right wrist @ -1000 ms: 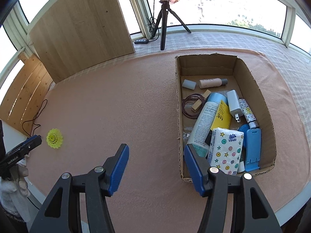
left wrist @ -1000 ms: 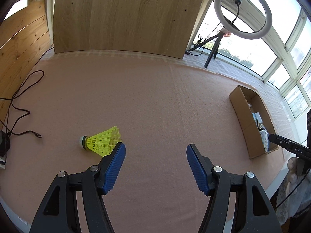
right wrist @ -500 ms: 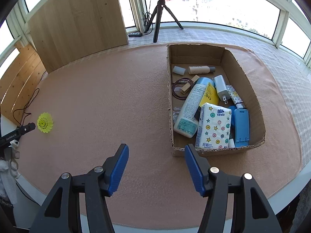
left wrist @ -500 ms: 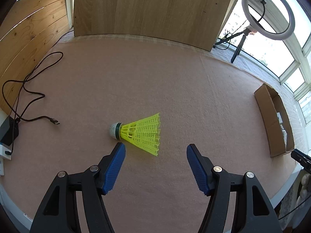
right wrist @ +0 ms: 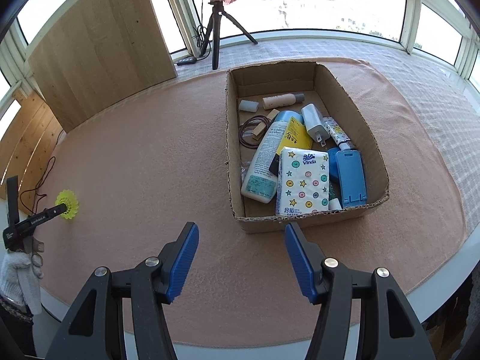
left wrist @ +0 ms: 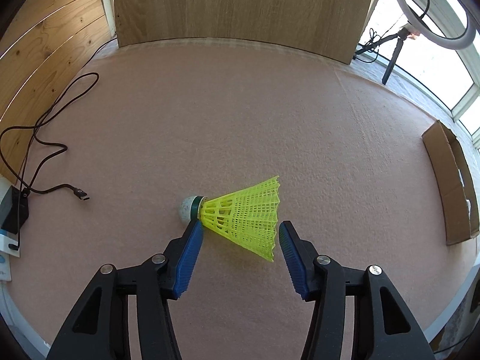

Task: Organize objects
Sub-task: 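Move the left tool to the yellow shuttlecock and grasp it, then carry the shuttlecock with the left gripper and drop it into the box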

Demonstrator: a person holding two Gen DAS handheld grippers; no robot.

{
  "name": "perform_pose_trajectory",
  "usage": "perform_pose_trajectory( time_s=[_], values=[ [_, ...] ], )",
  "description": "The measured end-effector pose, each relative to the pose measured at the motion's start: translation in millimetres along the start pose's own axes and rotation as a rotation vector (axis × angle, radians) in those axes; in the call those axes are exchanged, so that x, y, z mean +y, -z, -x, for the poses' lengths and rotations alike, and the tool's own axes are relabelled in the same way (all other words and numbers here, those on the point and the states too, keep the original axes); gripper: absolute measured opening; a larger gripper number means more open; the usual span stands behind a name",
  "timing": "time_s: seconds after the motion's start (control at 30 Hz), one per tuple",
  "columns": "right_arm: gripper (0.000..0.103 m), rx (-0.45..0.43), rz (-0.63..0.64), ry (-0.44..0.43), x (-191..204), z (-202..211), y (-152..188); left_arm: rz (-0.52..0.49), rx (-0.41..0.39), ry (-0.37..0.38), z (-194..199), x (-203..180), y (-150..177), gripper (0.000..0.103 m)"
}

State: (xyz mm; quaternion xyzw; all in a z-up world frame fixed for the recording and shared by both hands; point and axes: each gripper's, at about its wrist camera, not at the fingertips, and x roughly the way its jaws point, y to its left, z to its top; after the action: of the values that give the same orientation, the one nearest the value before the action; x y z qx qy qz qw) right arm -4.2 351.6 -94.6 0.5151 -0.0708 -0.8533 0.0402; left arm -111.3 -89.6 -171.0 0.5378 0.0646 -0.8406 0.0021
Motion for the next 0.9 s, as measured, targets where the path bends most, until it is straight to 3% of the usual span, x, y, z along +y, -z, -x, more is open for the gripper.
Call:
perform_pose_trajectory(
  time_s=[0.03, 0.2, 0.5, 0.53, 0.57, 0.8, 0.9],
  values=[
    [0.056, 0.001, 0.0, 0.001, -0.5, 0.3, 0.2, 0.002, 0.002, 0.004, -0.2, 0.8, 0.6, 0.041],
    [0.056, 0.002, -0.005, -0.001, -3.7, 0.9, 0.7, -0.001, -0.014, 0.015, 2.1, 3.0, -0.4, 0.035],
    [0.056, -0.003, -0.012, -0.004, -13.7, 5.7, 1.4, 0.023, -0.096, 0.005, 11.6, 14.2, -12.7, 0.016],
    [0.056, -0.005, -0.013, -0.003, -15.9, 6.8, 1.6, 0.027, -0.1, 0.005, 13.7, 13.7, -14.0, 0.005],
    [0.056, -0.006, -0.015, -0.003, -18.2, 7.8, 1.8, 0.024, -0.106, 0.005, 16.0, 12.6, -15.0, 0.002],
    [0.056, -0.007, -0.04, -0.003, -39.7, 12.0, 5.2, 0.01, -0.129, 0.073, 27.5, -14.9, -21.4, 0.002],
    [0.056, -0.008, -0.051, -0.005, -50.0, 14.5, 7.0, -0.03, -0.152, 0.11, 36.5, -44.0, -24.3, 0.002]
  ],
)
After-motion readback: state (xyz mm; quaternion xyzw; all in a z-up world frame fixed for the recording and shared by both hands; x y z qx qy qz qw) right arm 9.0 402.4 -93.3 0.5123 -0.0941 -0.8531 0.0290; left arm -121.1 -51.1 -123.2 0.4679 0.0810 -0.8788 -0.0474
